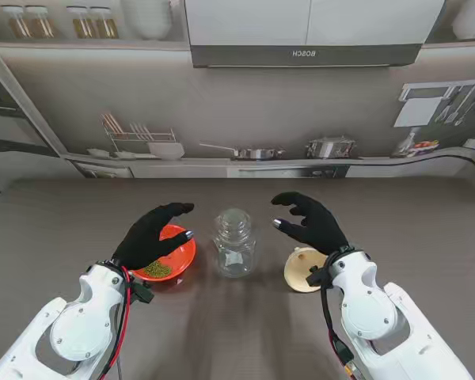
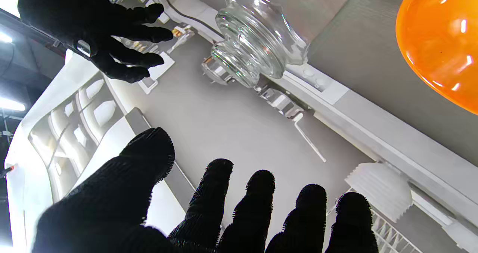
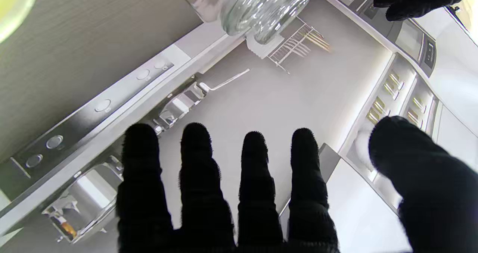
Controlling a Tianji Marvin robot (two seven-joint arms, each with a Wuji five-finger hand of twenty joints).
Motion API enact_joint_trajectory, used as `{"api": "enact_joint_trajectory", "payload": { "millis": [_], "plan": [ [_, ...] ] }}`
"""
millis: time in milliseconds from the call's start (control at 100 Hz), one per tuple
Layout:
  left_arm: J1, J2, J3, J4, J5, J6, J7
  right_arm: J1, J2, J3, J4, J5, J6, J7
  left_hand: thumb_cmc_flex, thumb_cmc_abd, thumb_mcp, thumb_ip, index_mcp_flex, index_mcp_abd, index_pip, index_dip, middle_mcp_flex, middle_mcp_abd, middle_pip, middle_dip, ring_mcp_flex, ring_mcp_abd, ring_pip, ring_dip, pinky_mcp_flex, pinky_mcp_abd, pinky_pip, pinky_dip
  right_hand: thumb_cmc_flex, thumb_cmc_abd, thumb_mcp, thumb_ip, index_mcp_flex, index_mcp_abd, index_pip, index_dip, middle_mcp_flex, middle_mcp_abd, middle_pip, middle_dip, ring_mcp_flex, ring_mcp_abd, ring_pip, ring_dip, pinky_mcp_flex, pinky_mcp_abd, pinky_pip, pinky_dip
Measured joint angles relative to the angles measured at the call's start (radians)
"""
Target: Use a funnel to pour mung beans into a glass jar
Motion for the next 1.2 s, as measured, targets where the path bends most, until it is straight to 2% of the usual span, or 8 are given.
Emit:
{"api": "enact_joint_trajectory", "payload": {
  "millis": [460, 610, 720, 850, 930, 1140, 1200],
  "plan": [
    [0.006, 0.000, -0.004, -0.006, -0.004, 0.007, -0.001, -0.002, 0.003, -0.003, -0.002, -0.017, -0.002, -0.002, -0.020, 0.000, -0.068, 0.000, 0.000, 0.000, 0.000, 0.000, 0.001, 0.000, 0.000, 0.000, 0.000, 0.000, 0.000, 0.000, 0.000, 0.000, 0.000, 0.000, 0.000, 0.000, -0.012, 0.000, 0.000, 0.000, -0.004, 0.000, 0.000, 0.000, 0.000, 0.000, 0.000, 0.000, 0.000, 0.000, 0.000, 0.000, -0.001, 0.000],
    [0.016, -0.001, -0.014, -0.014, -0.002, 0.015, 0.001, 0.017, 0.010, -0.035, -0.001, -0.097, 0.017, -0.009, -0.020, 0.000, -0.086, 0.000, 0.001, 0.000, 0.000, 0.000, 0.001, 0.000, 0.000, 0.000, 0.000, 0.000, 0.000, 0.000, 0.000, 0.000, 0.000, 0.000, 0.000, 0.000, -0.026, 0.000, 0.000, 0.000, -0.009, 0.000, 0.000, 0.002, 0.000, 0.000, 0.000, -0.001, 0.000, 0.000, 0.000, 0.000, -0.001, 0.001],
    [0.025, -0.002, -0.021, -0.019, -0.002, 0.018, 0.009, 0.053, 0.016, -0.082, -0.001, -0.119, 0.062, -0.003, -0.020, 0.000, -0.093, 0.000, 0.002, 0.000, 0.000, 0.000, 0.002, 0.003, 0.000, 0.000, 0.000, 0.000, 0.000, 0.000, 0.000, 0.000, 0.000, 0.000, 0.000, -0.001, -0.042, 0.000, -0.002, 0.000, -0.013, 0.000, -0.002, 0.004, -0.011, 0.000, 0.000, -0.001, 0.000, 0.000, 0.000, -0.001, -0.001, 0.002],
    [0.030, -0.003, -0.025, -0.021, -0.002, 0.019, 0.013, 0.115, 0.024, -0.126, 0.000, -0.179, 0.100, 0.055, -0.020, 0.000, -0.101, 0.000, 0.002, 0.000, 0.000, 0.000, 0.002, 0.004, 0.000, 0.000, 0.000, 0.001, 0.000, 0.000, 0.000, 0.000, 0.000, 0.000, 0.000, -0.030, -0.082, 0.000, -0.014, -0.003, -0.032, 0.000, -0.014, 0.011, -0.014, 0.000, 0.000, -0.005, 0.000, 0.000, 0.009, -0.002, -0.001, 0.012],
    [0.030, -0.004, -0.026, -0.021, -0.004, 0.022, 0.014, 0.161, 0.029, -0.163, 0.006, -0.213, 0.129, 0.065, -0.020, 0.000, -0.101, 0.000, 0.002, 0.000, 0.000, 0.000, 0.003, 0.006, 0.000, 0.000, 0.000, 0.001, 0.000, 0.000, 0.000, 0.000, 0.000, 0.000, 0.000, -0.038, -0.110, 0.000, -0.015, -0.010, -0.035, 0.000, -0.037, 0.012, -0.013, -0.001, 0.000, -0.008, 0.002, 0.002, 0.015, -0.003, 0.000, 0.020],
    [0.030, -0.004, -0.028, -0.023, -0.006, 0.024, 0.012, 0.262, 0.033, -0.240, 0.041, -0.262, 0.164, 0.104, -0.020, 0.000, -0.111, 0.000, 0.002, 0.000, 0.000, 0.000, 0.003, 0.008, 0.000, 0.000, 0.000, 0.001, 0.000, 0.000, 0.000, 0.000, 0.000, 0.000, 0.015, -0.084, -0.194, 0.000, -0.027, -0.028, -0.061, 0.014, -0.065, 0.014, 0.005, 0.007, 0.001, -0.018, 0.042, 0.036, 0.040, -0.005, 0.085, 0.040],
    [0.030, -0.004, -0.028, -0.023, -0.006, 0.021, 0.013, 0.290, 0.035, -0.266, 0.056, -0.280, 0.177, 0.114, -0.020, 0.000, -0.112, 0.000, 0.002, 0.000, 0.000, 0.000, 0.003, 0.008, 0.000, 0.000, 0.000, 0.001, 0.000, 0.000, 0.000, 0.000, 0.000, 0.000, 0.026, -0.086, -0.224, 0.017, -0.027, -0.036, -0.061, 0.026, -0.077, 0.014, 0.016, 0.018, 0.010, -0.019, 0.063, 0.052, 0.052, -0.006, 0.119, 0.051]
  ]
}}
